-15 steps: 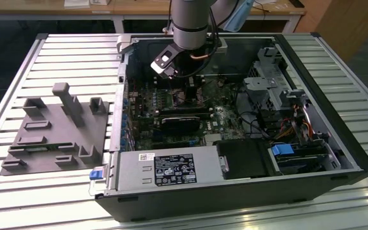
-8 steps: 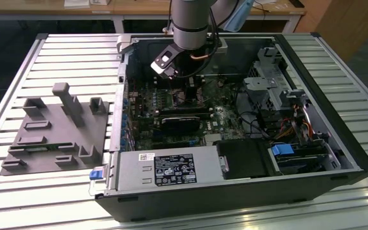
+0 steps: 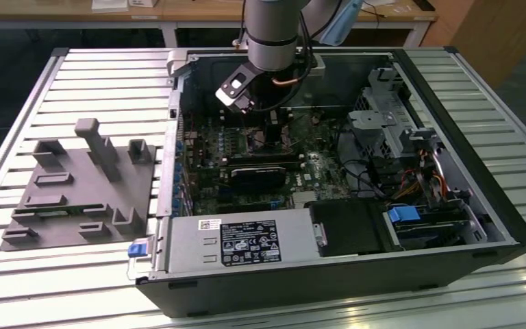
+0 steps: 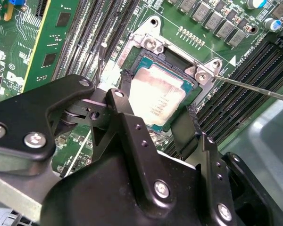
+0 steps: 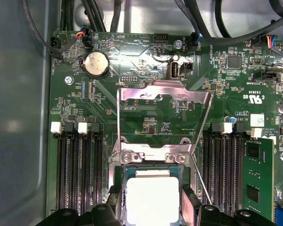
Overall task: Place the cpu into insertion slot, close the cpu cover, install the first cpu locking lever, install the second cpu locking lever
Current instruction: 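Place the cpu into insertion slot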
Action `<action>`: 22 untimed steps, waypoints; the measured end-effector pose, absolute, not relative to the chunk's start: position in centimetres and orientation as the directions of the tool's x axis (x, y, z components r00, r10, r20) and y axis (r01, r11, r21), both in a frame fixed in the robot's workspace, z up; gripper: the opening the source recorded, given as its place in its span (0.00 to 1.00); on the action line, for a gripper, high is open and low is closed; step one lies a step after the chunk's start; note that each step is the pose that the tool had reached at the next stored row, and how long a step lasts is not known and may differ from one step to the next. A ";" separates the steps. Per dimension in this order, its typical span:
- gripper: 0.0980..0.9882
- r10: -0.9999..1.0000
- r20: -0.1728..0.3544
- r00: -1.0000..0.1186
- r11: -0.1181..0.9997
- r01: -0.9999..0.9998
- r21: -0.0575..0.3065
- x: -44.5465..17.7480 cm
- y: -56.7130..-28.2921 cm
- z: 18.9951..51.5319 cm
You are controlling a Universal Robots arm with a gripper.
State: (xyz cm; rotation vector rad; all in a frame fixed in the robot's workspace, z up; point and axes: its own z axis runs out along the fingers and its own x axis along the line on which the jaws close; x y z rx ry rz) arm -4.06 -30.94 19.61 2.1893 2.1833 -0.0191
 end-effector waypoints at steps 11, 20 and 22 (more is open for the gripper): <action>0.48 0.999 -0.044 0.003 -0.002 1.000 0.026 -4.1 -31.0 19.6; 0.48 0.999 -0.053 0.004 -0.002 1.000 0.026 -4.1 -31.0 19.8; 0.48 0.999 -0.054 0.003 -0.002 1.000 0.026 -4.1 -31.0 19.8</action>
